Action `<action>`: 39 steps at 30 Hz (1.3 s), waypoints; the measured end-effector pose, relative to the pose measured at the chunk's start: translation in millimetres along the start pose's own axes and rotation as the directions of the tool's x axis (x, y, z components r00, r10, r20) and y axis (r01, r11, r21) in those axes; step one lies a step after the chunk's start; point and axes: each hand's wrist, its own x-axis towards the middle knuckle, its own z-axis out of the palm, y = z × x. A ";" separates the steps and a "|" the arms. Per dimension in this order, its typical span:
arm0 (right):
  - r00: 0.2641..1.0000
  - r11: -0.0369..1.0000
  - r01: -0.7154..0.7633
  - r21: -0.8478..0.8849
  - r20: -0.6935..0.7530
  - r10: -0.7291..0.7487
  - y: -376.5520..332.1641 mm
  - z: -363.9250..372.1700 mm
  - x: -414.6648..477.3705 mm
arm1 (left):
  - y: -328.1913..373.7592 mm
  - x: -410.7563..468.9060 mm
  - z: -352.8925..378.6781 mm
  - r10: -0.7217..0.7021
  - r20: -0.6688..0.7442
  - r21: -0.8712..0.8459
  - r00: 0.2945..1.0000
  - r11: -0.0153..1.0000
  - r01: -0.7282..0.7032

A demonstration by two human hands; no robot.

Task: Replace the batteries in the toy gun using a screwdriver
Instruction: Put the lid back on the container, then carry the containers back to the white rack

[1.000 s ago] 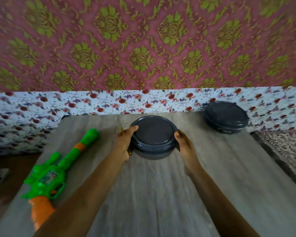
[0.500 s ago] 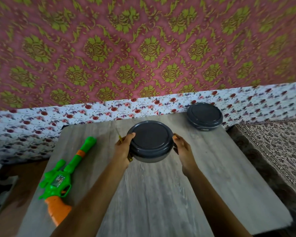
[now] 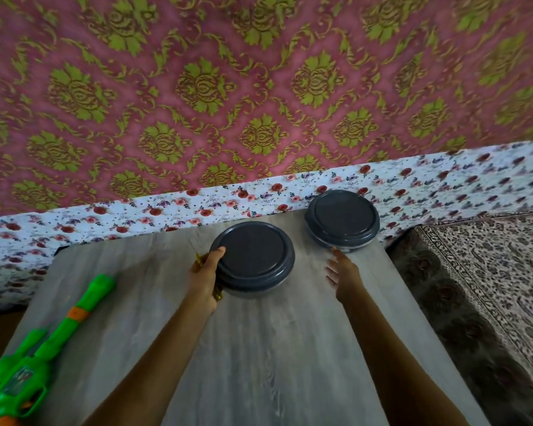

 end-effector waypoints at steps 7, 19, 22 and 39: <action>0.984 0.979 -0.091 0.183 -0.133 0.117 -36.3 -4.7 80.1 | -4.2 18.0 20.0 -0.026 -0.044 0.008 0.999 1.000 0.026; 0.942 0.997 0.054 0.053 -0.333 -0.033 -44.5 -8.4 75.0 | -1.2 22.5 29.1 0.014 -0.029 0.013 0.999 1.000 -0.013; 0.944 0.974 0.093 0.208 -0.330 -0.020 -41.6 -5.7 63.0 | 0.2 15.2 22.4 0.034 -0.029 0.008 0.999 0.999 -0.034; 0.980 0.994 0.047 0.102 0.186 -0.065 68.2 124.7 -86.1 | 52.1 -27.3 -202.1 0.140 -0.228 -0.240 0.963 0.951 -0.196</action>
